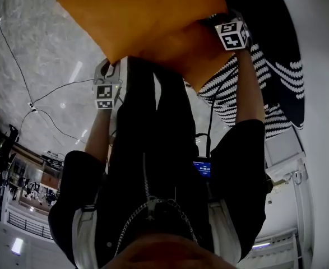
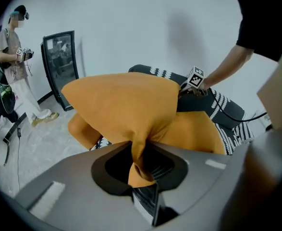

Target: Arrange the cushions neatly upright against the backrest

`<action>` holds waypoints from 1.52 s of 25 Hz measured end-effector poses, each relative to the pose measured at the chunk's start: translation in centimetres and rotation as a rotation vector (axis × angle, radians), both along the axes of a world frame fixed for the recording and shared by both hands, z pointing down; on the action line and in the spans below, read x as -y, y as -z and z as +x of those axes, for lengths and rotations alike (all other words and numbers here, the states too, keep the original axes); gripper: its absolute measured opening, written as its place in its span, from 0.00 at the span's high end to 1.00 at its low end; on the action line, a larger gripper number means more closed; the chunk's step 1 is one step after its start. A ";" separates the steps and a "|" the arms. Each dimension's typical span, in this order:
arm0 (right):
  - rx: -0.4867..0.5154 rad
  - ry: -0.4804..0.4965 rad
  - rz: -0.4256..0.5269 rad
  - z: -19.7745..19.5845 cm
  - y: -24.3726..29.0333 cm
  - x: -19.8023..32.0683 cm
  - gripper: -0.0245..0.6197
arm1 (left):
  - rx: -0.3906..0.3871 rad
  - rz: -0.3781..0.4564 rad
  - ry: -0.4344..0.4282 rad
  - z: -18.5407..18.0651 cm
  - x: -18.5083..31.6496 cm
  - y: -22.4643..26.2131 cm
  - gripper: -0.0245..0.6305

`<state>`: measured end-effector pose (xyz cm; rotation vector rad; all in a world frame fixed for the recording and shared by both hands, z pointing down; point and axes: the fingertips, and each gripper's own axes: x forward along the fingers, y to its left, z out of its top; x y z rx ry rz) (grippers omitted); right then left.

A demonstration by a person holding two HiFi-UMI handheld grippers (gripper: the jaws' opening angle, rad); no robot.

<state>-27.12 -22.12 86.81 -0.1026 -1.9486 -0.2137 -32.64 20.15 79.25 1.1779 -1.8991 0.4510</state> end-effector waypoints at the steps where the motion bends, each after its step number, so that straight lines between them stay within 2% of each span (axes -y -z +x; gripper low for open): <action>1: 0.025 -0.023 0.003 0.4 1.1 0.1 0.88 | 0.009 0.011 -0.005 0.0 0.1 1.0 0.85; 5: 0.114 -0.106 -0.002 2.1 6.1 0.3 0.89 | 0.046 0.060 -0.014 0.0 0.7 6.4 0.87; 10: 0.210 -0.280 -0.039 4.7 12.3 1.1 0.89 | 0.097 0.141 -0.030 -1.4 2.9 12.5 0.88; 16: 0.256 -0.506 -0.075 11.4 18.0 2.4 0.90 | 0.066 0.205 -0.098 -1.9 6.5 16.8 0.89; 18: 0.256 -0.561 -0.060 14.1 19.7 2.4 0.90 | 0.045 0.213 -0.163 -1.8 7.9 17.6 0.89; 22: 0.282 -0.732 0.000 19.4 23.9 2.7 0.90 | -0.005 0.266 -0.344 -2.3 12.3 19.5 0.89; 26: 0.274 -0.875 0.069 25.0 27.1 2.0 0.90 | -0.055 0.300 -0.495 -1.3 15.7 20.3 0.89; 31: 0.275 -1.049 0.158 32.8 30.1 0.5 0.90 | -0.091 0.306 -0.696 1.6 20.0 20.6 0.89; 38: 0.258 -1.317 0.263 44.3 33.9 -4.3 0.90 | -0.158 0.389 -0.938 8.7 26.7 22.9 0.89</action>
